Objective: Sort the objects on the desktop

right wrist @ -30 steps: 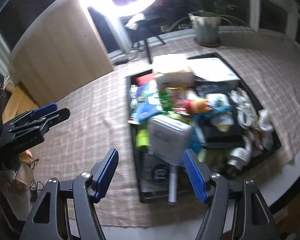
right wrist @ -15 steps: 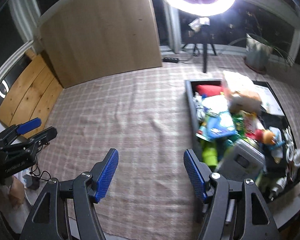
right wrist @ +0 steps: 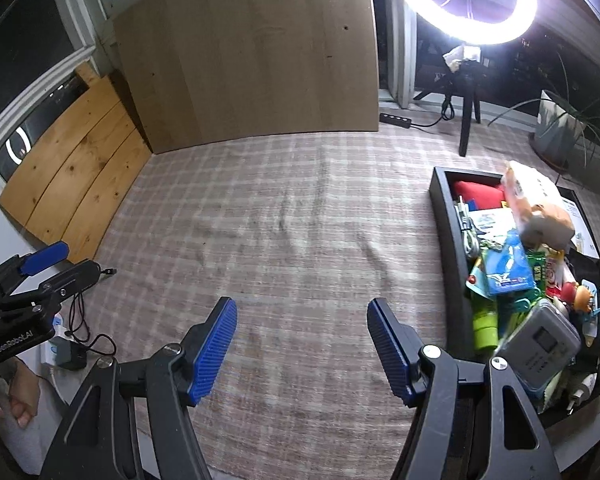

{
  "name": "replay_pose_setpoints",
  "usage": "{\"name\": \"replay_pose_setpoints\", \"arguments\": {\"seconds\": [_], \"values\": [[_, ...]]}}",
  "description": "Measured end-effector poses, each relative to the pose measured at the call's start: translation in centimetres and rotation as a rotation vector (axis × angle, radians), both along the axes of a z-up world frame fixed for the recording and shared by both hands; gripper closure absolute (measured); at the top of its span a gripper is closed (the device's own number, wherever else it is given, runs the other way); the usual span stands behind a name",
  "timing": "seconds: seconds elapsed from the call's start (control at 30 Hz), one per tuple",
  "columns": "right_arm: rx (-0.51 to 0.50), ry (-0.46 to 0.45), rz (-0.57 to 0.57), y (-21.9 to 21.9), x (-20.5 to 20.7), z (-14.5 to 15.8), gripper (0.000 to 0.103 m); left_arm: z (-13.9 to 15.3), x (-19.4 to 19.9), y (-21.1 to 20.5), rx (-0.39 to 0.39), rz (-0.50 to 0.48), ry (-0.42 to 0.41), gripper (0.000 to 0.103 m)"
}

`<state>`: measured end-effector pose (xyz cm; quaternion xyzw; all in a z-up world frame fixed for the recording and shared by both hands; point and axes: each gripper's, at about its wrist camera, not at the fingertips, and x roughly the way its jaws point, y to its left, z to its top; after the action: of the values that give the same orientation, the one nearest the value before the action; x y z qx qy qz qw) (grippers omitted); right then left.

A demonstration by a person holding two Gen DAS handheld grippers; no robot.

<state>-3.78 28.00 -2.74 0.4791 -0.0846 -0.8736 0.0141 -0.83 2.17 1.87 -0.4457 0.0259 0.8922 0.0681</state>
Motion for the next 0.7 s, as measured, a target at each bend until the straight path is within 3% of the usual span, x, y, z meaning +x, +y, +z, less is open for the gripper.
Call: {"name": "replay_pose_setpoints", "arguments": {"seconds": [0.7], "values": [[0.009,-0.008,0.011,-2.7,-0.9,-0.7,0.039,-0.6,0.1,-3.3,0.0,0.039,-0.01,0.025]]}}
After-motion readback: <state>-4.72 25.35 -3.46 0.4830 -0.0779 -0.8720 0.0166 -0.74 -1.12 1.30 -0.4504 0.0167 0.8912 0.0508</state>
